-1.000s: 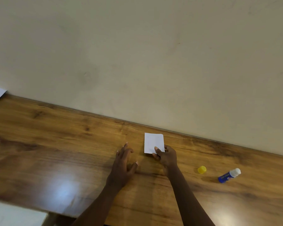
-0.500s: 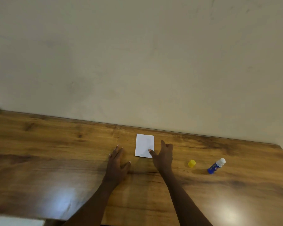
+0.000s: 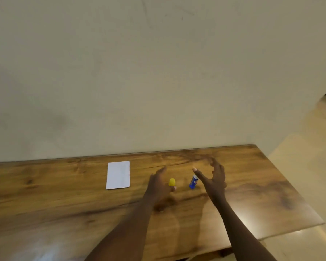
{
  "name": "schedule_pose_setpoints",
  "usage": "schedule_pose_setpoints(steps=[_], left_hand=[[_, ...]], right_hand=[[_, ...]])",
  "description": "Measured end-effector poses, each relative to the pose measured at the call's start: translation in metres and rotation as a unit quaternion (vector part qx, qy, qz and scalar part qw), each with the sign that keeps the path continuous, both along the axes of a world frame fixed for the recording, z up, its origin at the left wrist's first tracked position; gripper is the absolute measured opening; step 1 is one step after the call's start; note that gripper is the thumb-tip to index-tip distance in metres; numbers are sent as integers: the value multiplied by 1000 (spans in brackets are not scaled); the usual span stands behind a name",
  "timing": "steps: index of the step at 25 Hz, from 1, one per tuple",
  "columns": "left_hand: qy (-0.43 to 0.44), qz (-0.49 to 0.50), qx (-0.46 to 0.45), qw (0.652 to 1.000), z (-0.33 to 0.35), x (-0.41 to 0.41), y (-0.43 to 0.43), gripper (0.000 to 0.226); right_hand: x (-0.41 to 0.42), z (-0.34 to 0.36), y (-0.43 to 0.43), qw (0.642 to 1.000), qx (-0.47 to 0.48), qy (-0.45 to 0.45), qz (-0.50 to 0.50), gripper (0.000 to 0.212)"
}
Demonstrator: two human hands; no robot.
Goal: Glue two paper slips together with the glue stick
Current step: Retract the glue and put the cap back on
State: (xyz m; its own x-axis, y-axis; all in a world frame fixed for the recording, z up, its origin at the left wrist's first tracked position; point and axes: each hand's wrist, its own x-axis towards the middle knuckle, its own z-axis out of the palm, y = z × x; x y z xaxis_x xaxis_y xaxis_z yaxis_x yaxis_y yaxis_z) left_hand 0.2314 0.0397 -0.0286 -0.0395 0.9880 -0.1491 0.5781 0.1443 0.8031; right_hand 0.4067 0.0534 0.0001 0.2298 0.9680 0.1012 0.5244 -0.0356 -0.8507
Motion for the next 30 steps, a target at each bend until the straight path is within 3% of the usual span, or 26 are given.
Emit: schedule_pose_setpoints(steps=[5, 8, 11, 15, 21, 25, 30], left_hand=[[38, 4, -9, 999, -19, 28, 6, 58], [51, -2, 15, 999, -19, 22, 8, 50], [35, 17, 37, 999, -2, 3, 12, 46], [1, 44, 103, 994, 62, -38, 28, 43], [39, 68, 231, 970, 199, -117, 12, 26], [-55, 121, 286, 949, 260, -152, -27, 21], [-221, 114, 270, 930, 306, -175, -65, 18]], right_hand=[[4, -36, 3, 995, -57, 69, 39, 53], [-1, -39, 7, 995, -50, 61, 63, 32], [-7, -26, 10, 996, -22, 45, 73, 27], [-30, 27, 18, 993, 27, 44, 107, 19], [-102, 149, 14, 973, 140, 51, 175, 30], [-155, 216, -9, 954, 193, 99, 208, 32], [-210, 263, -39, 932, 231, 133, 245, 33]])
